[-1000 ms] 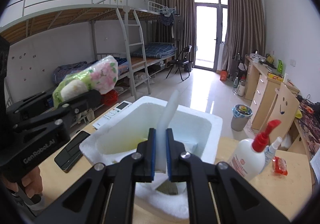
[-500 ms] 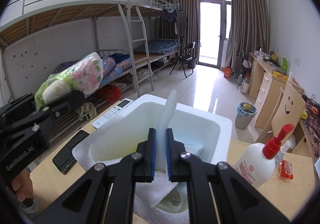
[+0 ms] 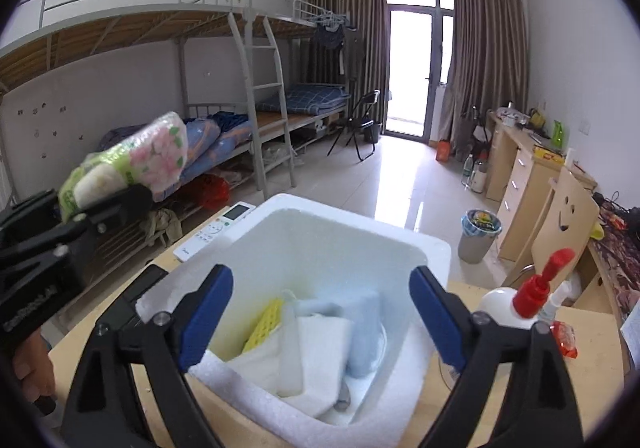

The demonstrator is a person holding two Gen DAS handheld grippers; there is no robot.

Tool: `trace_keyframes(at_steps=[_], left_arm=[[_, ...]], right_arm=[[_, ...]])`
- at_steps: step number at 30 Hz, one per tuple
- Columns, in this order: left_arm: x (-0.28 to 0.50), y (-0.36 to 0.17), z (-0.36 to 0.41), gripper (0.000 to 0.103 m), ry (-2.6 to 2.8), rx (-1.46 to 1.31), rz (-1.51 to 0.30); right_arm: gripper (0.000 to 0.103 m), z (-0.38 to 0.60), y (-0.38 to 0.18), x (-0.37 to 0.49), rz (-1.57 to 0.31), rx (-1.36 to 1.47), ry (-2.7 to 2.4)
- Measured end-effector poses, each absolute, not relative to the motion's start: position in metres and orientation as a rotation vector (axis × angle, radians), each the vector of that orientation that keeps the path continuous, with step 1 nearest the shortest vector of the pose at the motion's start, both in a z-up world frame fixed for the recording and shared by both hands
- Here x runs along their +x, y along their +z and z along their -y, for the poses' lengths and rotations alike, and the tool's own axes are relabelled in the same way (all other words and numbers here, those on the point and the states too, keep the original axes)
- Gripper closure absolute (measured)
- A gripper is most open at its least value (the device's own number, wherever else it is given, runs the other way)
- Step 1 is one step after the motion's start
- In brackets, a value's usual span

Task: Organize soft objects
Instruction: 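Lower the green packet into the foam box and open the left gripper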

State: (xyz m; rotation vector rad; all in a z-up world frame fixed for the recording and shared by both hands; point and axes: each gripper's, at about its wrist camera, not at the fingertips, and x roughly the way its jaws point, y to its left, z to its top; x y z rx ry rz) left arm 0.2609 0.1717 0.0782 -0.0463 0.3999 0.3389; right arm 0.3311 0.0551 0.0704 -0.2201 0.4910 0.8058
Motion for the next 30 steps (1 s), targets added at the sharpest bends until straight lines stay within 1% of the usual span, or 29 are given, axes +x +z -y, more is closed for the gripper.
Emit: trace_keyframes(at_steps=[17,30], left_arm=[[0.266,0.078,-0.164,0.071,0.295,-0.045,-0.412],[0.285,0.072,-0.136,0.071,0.214,-0.021,-0.433]], right_arm=[[0.010,-0.030,0.080,0.323,-0.466,-0.211,0.769],[0.010,0.007,0.082,0.314,-0.451,-0.181,0.694]])
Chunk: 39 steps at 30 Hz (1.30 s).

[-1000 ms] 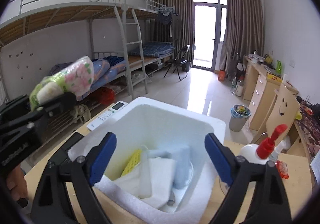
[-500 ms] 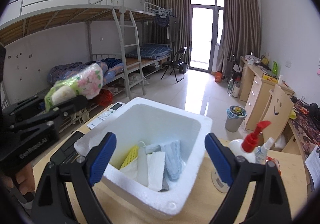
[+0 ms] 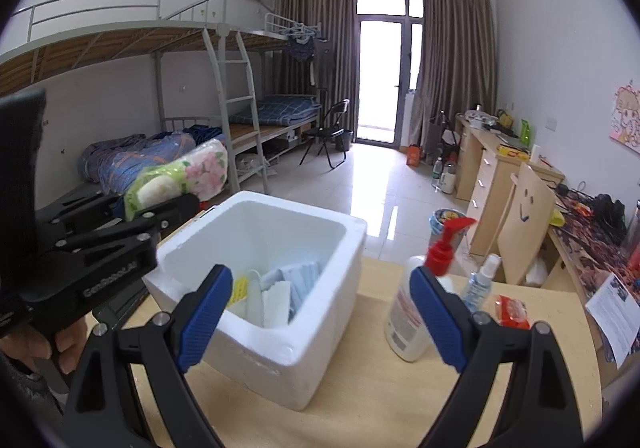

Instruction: Organize soft objects

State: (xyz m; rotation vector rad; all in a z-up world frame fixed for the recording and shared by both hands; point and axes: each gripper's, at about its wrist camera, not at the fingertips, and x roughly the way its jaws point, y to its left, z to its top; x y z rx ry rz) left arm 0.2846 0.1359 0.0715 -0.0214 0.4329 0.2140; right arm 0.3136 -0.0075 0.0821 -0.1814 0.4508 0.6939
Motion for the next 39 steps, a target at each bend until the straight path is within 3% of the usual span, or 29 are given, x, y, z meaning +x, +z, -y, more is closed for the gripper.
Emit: trace_keyframes(at_steps=[19,20,25,31,39], left_arm=[[0.310,0.059,-0.117,0.071,0.174,-0.009,-0.484],[0.310,0.059,-0.118,0.068,0.180,-0.009,-0.483],[0.315,0.058,-0.118,0.022,0.199,-0.013,-0.487],[0.306,0.064,-0.112,0.007,0.231,0.009,-0.453],[0.281,0.072,-0.099,0.002,0.208,0.031,-0.436]], right_arm=[[0.010,0.056,0.081,0.301,-0.441,-0.139,0.587],[0.010,0.057,0.081,0.301,-0.440,-0.137,0.585],[0.010,0.063,0.080,0.299,-0.439,-0.124,0.577],[0.010,0.070,0.080,0.295,-0.433,-0.119,0.572],[0.010,0.079,0.083,0.285,-0.425,-0.098,0.574]])
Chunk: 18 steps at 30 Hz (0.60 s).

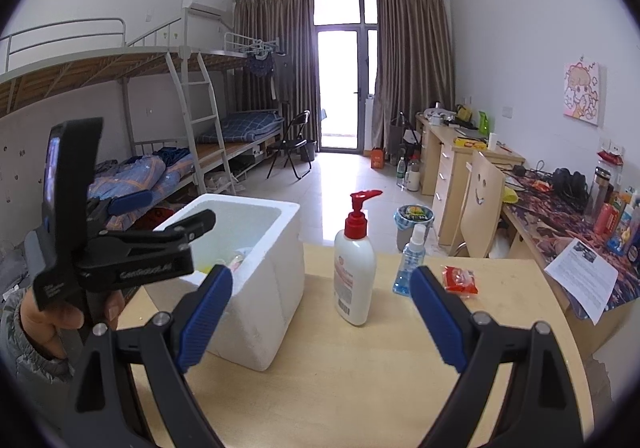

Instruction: Organize soft objects

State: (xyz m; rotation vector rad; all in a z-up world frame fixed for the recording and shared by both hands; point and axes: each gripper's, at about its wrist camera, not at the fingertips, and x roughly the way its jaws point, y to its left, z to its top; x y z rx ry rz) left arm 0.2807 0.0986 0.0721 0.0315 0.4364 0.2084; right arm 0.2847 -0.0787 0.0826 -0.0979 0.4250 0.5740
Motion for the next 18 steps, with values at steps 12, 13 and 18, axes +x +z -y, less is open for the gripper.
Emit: trace_keyframes(at_steps=[12,13,18], left_arm=[[0.204,0.100,-0.086,0.001,0.245,0.029,-0.344],[0.200,0.102,-0.084,0.001,0.244,0.030,-0.338],[0.171,0.107,-0.077,0.001,0.254,0.026,-0.300]], right_arm=[[0.007,0.086,0.092,0.240,-0.376,-0.104,0.604],[0.007,0.087,0.093,0.236,-0.372,-0.105,0.604],[0.000,0.093,0.098,0.209,-0.338,-0.125,0.591]])
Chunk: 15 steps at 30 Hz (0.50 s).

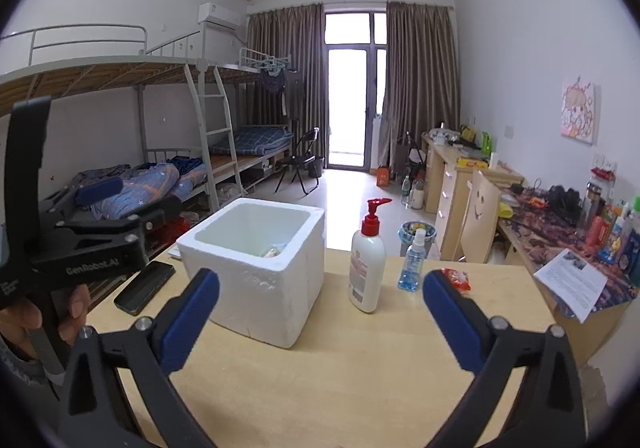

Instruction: Organize soft objects

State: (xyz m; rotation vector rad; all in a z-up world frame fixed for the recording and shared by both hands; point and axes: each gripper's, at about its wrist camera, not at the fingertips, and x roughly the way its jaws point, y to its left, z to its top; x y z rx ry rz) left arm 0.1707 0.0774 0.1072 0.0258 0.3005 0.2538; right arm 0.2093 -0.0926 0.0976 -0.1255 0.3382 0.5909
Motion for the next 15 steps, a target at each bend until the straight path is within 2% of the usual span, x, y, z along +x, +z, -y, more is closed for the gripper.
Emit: trace_keyframes(at_steps=[15], left_arm=[[0.099,0.094,-0.057,0.001,0.242,0.021,-0.263]], right_arm=[[0.000,0.114,0.092,0.155,-0.275,-0.118,0.594]])
